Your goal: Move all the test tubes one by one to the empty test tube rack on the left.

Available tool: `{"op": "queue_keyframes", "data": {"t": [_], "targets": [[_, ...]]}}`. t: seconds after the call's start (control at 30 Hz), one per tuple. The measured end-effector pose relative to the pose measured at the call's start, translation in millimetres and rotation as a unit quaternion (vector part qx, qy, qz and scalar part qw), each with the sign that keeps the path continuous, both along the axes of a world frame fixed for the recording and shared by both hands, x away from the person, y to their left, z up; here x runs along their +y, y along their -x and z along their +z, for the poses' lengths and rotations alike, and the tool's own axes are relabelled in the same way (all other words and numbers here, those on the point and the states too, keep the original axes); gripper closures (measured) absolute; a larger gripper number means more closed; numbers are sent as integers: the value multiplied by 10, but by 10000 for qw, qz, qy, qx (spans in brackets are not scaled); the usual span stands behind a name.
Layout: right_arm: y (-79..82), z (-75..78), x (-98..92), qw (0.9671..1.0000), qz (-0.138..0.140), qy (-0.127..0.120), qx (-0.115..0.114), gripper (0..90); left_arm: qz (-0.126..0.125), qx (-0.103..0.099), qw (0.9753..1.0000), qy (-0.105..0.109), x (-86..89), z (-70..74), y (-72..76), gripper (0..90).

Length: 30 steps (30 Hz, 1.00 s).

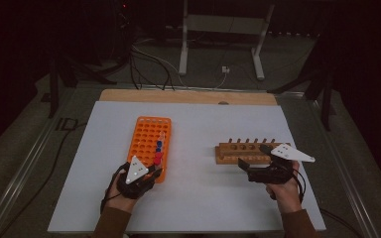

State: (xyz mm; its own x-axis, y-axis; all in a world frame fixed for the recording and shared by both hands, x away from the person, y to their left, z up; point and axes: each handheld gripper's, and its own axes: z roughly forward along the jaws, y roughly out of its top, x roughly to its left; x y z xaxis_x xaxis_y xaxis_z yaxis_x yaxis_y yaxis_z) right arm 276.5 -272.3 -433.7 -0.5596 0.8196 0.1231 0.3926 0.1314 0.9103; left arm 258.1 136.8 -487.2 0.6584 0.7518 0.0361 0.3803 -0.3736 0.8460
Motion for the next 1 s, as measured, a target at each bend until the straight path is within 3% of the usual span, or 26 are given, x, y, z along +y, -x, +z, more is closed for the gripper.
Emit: {"op": "queue_keyframes", "data": {"t": [0.4, 0.63, 0.73, 0.87, 1.0], "targets": [[42, -42, 29, 9998, 16, 162, -86, 0, -13, 90, 9997, -217, -24, -35, -5, 756], [63, -57, 18, 9999, 13, 127, -112, 0, -9, 212, 9997, -116, 5, -20, 1, 709], [70, -68, 2, 9999, 3, 103, -125, 0, 14, 165, 9999, -24, 25, 37, 30, 642], [77, -81, -17, 9998, 7, 99, -163, 0, 90, -38, 9995, 296, 117, 137, 77, 560], [80, -106, -54, 9998, -10, 87, -190, 0, 210, -325, 9964, 754, 257, 260, 120, 474]]}}
